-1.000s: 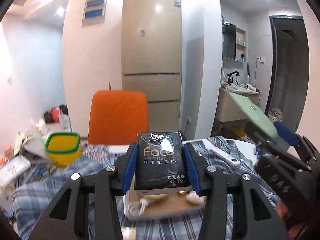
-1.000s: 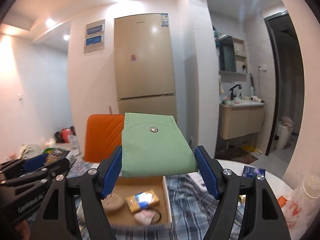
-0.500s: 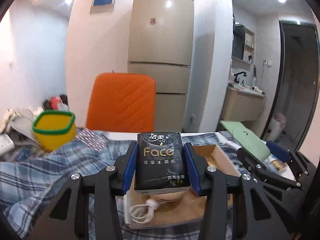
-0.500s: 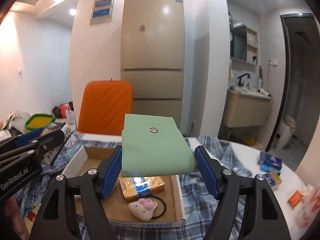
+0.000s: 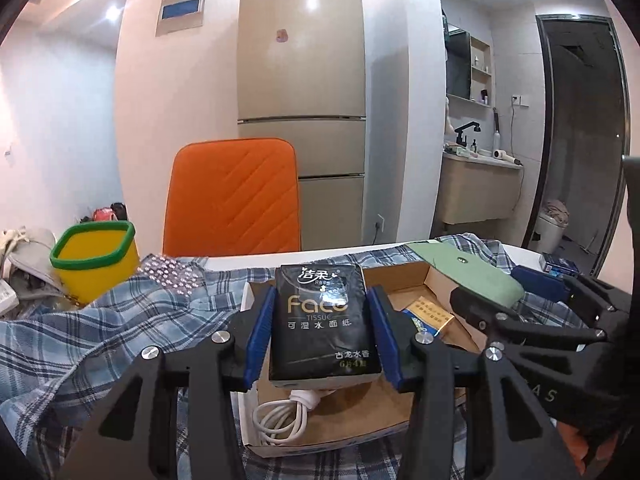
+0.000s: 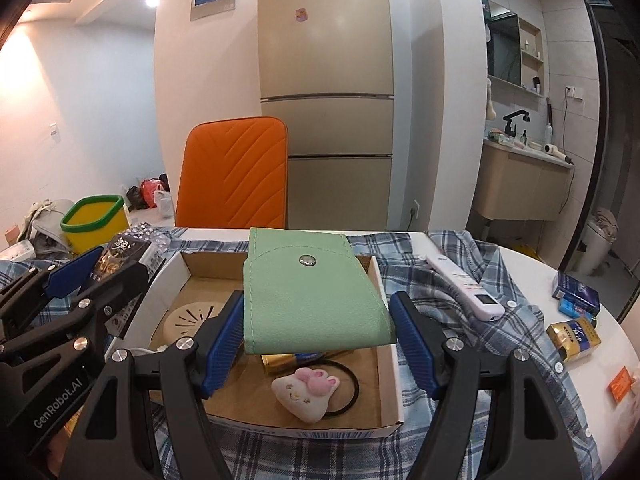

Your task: Organize soft objects

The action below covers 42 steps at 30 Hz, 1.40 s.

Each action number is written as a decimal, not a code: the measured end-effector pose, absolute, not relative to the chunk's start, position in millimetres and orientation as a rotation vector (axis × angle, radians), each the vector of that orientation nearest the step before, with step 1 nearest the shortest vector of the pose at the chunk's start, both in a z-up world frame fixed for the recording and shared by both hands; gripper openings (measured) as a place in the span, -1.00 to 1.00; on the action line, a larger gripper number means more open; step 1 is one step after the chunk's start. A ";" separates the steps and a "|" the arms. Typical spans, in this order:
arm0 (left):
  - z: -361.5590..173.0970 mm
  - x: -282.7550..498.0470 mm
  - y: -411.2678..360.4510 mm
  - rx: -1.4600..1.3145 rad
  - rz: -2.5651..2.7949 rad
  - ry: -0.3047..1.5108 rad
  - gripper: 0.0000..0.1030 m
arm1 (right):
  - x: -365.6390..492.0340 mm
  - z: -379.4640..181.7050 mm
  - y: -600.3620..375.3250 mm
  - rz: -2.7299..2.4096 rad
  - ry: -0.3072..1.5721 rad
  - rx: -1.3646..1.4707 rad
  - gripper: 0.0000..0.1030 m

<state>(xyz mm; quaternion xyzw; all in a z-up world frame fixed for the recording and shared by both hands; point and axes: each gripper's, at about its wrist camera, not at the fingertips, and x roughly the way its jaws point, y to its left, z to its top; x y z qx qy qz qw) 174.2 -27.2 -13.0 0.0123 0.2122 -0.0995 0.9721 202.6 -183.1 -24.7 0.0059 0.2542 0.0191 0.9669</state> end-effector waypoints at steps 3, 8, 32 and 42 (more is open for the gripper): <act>-14.1 177.2 -20.8 0.000 -0.199 0.438 -0.10 | 206.0 -27.9 -181.9 0.046 0.526 0.003 0.44; -14.0 176.7 -21.4 0.003 -0.203 0.437 -0.03 | 207.7 -29.4 -178.1 0.058 0.546 0.002 0.44; 32.0 118.7 -29.2 0.016 -0.240 0.280 0.46 | 173.0 14.1 -196.1 0.052 0.448 0.026 0.60; 63.1 55.1 -6.3 -0.042 -0.234 0.132 0.99 | 114.9 46.0 -215.4 0.038 0.354 0.074 0.60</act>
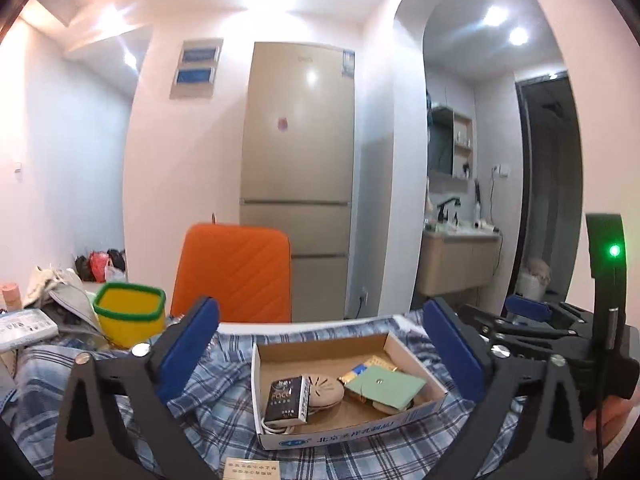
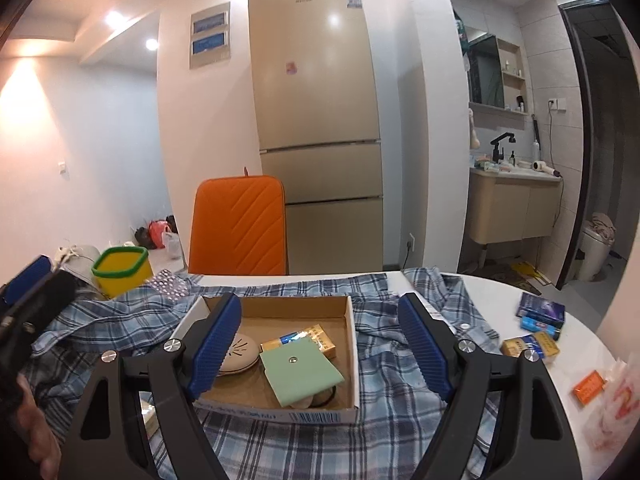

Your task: Organize soft objects

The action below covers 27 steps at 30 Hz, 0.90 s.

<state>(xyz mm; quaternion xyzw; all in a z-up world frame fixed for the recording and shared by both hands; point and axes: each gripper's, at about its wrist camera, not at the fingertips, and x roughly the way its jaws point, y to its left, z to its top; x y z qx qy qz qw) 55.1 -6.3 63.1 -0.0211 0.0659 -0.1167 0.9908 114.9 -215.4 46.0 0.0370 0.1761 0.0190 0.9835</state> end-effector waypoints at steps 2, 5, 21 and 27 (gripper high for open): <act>66.3 44.2 -3.2 -0.041 -0.233 0.111 0.99 | 98.8 52.1 -217.6 0.039 0.323 0.066 0.63; 67.1 28.1 1.5 -0.043 -0.233 0.074 0.99 | 76.3 59.5 -220.1 0.051 0.273 0.060 0.72; 24.9 9.4 5.6 -0.006 -0.210 0.105 0.99 | 11.0 35.4 -199.1 0.133 0.153 -0.035 1.00; 8.1 16.9 7.6 -0.010 -0.220 0.154 0.99 | 12.7 10.0 -183.9 0.121 0.186 -0.099 1.00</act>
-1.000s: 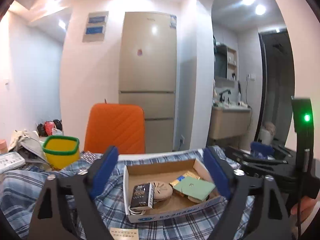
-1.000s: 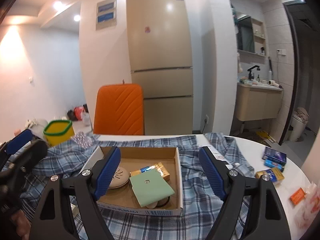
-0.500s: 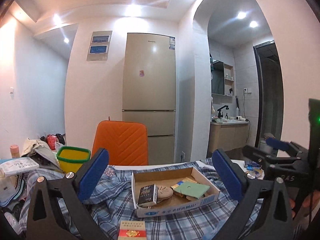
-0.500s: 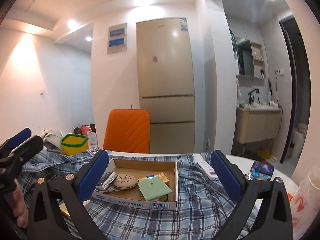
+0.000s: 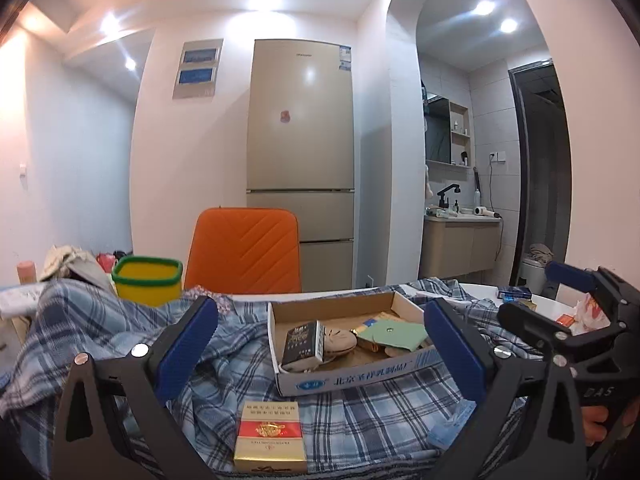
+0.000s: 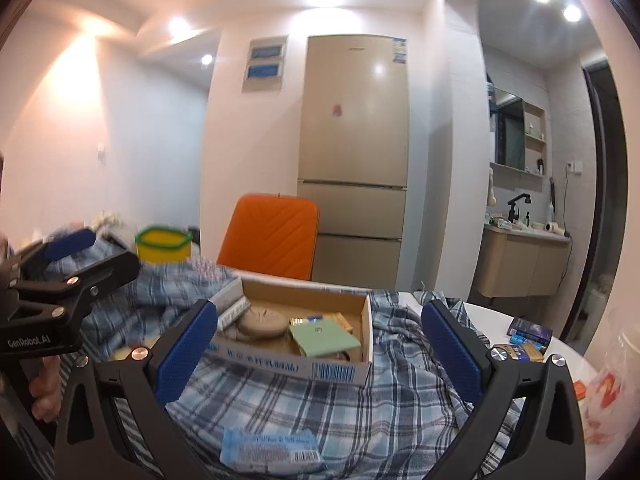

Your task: Organize soft objects

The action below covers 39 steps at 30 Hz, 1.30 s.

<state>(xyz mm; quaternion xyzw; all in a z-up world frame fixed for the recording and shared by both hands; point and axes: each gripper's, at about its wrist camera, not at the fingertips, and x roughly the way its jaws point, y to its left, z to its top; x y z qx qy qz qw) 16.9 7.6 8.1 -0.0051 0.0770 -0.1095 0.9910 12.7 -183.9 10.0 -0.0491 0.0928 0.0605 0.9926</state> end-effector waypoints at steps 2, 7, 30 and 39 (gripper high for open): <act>7.0 16.8 10.7 -0.026 -0.213 0.156 0.99 | 10.1 9.7 -180.6 0.125 0.168 -0.115 1.00; 5.3 15.4 4.8 0.006 -0.201 0.156 0.99 | 15.4 6.7 -181.4 0.127 0.190 -0.110 1.00; 6.2 14.7 -0.2 0.065 -0.210 0.225 0.99 | 67.4 -24.2 -183.1 0.294 0.617 -0.066 1.00; 1.4 22.4 -5.0 0.073 -0.224 0.270 0.99 | 87.9 -61.9 -169.8 0.352 0.859 -0.100 1.00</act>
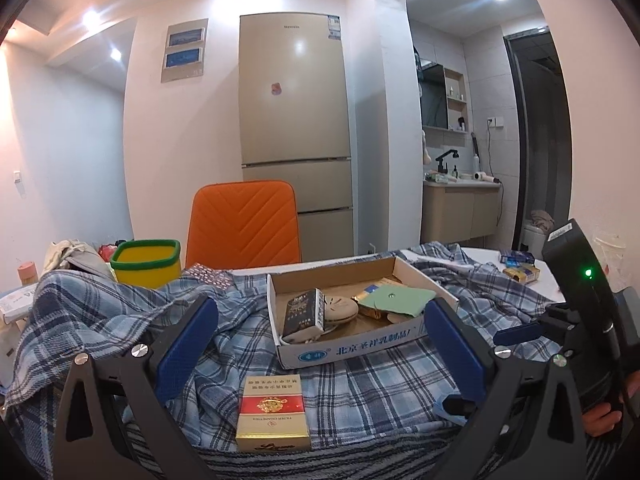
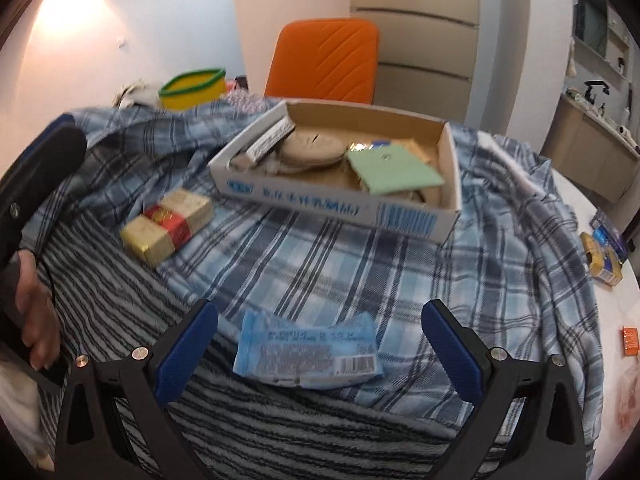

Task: Organize soft objects
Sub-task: 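Lower the right tool and grasp the blue-and-white snack packet, then grasp the red-and-gold cigarette pack with the left tool while the right tool holds the packet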

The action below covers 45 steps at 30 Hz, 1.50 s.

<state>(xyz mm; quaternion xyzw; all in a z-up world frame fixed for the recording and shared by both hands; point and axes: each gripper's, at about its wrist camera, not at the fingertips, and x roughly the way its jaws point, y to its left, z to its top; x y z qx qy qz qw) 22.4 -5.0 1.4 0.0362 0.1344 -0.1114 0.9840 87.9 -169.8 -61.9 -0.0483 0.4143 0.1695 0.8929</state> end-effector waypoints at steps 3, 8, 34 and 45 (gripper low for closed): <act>0.1 24.2 -5.6 0.076 -0.225 0.281 0.99 | 88.9 -65.5 -166.6 0.366 0.885 -0.115 1.00; 0.0 24.0 -5.5 0.073 -0.226 0.284 0.99 | 92.2 -72.1 -162.6 0.363 0.930 -0.135 1.00; -60.2 105.3 14.6 0.040 -0.063 0.810 0.99 | 81.9 -47.6 -182.4 0.275 0.756 -0.042 0.48; -71.4 112.0 21.0 0.033 -0.020 0.895 0.97 | 81.6 -49.3 -179.7 0.279 0.764 -0.055 0.48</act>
